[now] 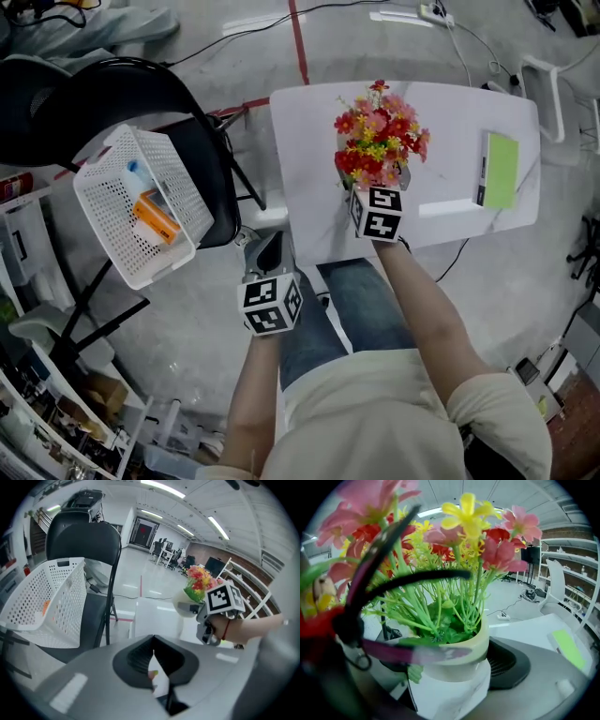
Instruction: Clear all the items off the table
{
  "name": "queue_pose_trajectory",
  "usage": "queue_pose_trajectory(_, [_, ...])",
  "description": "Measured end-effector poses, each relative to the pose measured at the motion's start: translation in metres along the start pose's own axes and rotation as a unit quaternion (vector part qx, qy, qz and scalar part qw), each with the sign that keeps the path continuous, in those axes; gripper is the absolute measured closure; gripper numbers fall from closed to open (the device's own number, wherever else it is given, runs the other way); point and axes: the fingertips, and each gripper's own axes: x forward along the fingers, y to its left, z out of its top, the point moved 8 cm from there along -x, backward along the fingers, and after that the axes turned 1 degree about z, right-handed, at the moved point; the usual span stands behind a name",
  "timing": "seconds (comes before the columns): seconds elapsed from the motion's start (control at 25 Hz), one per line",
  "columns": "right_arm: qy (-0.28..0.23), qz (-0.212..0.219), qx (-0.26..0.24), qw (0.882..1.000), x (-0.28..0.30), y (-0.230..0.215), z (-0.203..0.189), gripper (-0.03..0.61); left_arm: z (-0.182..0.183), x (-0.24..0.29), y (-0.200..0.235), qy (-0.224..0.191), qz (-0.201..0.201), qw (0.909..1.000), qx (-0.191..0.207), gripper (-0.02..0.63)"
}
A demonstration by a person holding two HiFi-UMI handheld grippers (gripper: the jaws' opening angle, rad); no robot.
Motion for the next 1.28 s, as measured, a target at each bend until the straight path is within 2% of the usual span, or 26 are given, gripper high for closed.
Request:
queue_pose_trajectory(0.32, [-0.012,0.025,-0.014,1.000,-0.043,0.007,0.035,0.091,0.017,-0.030,-0.014,-0.014,0.003,0.9998,0.012,0.606])
queue_pose_trajectory(0.8, [-0.027,0.063,-0.034,0.997,-0.113,0.032,0.067,0.091,0.037,-0.075,-0.026,-0.045,0.002,0.9989,0.015,0.606])
queue_pose_trajectory(1.28, [-0.046,0.099,-0.071,0.992,-0.163,0.078,0.099,0.091,0.056,-0.122,0.003,-0.077,0.011,0.9965,0.029,0.606])
